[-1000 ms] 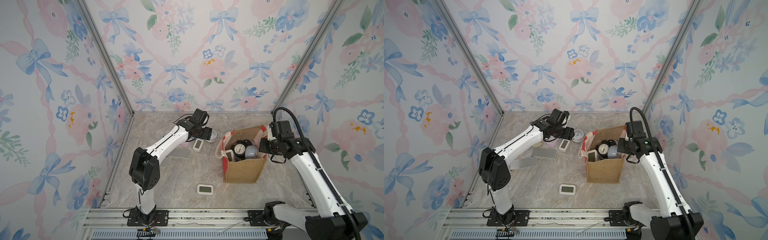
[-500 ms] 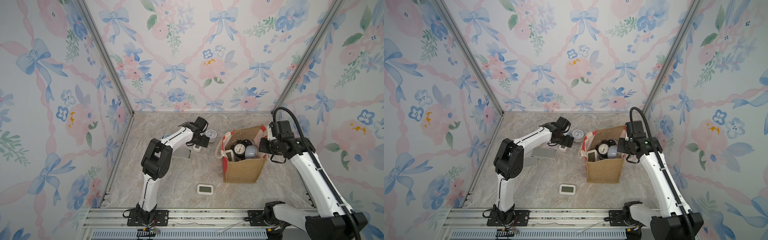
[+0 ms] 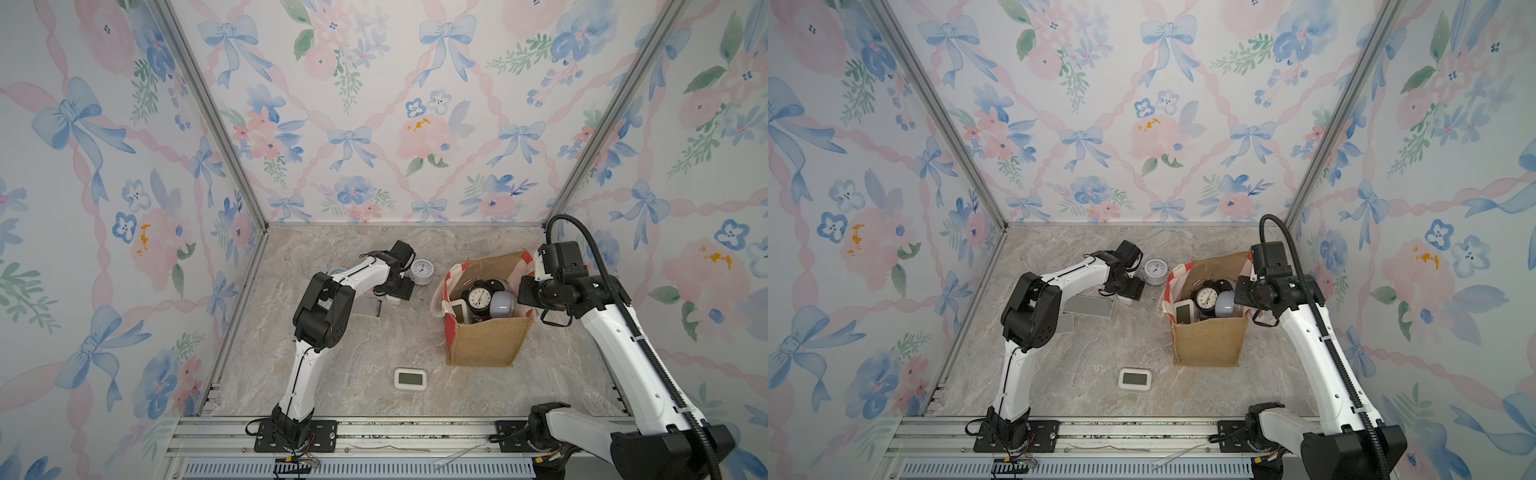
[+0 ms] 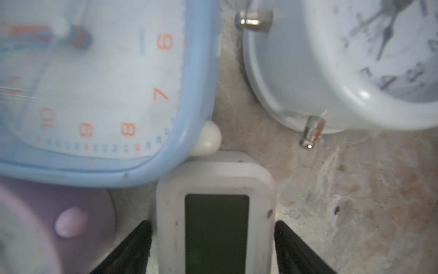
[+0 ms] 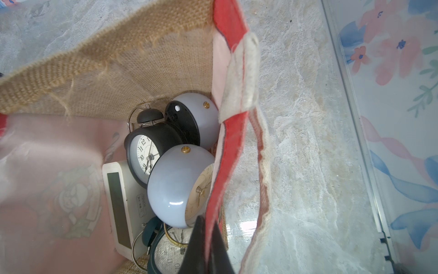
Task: Put the alarm clock into the canvas bag
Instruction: Pick up the alarm from the center of the board.
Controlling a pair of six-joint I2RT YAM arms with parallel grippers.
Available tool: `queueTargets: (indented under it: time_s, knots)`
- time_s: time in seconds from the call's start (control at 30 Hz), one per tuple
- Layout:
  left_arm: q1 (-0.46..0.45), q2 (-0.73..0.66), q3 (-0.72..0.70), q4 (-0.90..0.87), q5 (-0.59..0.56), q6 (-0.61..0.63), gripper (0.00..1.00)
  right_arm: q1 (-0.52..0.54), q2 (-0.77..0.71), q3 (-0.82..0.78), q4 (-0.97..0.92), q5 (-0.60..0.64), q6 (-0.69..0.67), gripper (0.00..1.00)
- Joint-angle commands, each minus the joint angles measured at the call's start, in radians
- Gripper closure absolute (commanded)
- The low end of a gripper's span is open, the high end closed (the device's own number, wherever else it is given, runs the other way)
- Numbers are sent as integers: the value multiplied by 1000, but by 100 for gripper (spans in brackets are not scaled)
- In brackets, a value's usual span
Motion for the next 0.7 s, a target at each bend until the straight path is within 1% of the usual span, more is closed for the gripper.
queueTargets:
  time_s: [0.0,0.33,0.53,0.67]
  knots:
    - [6,39,0,-15,16,6,25,-7,-32,-2,27,5,-7,100]
    - [4,11,-9,-14,17,2,41,-7,-41,-7,24,6,-5,99]
    - [3,-41,-25,-14,12,-1,47,-8,-42,-5,24,6,-5,99]
    - [2,-94,-37,-15,21,-2,50,-7,-41,-5,25,6,-5,99]
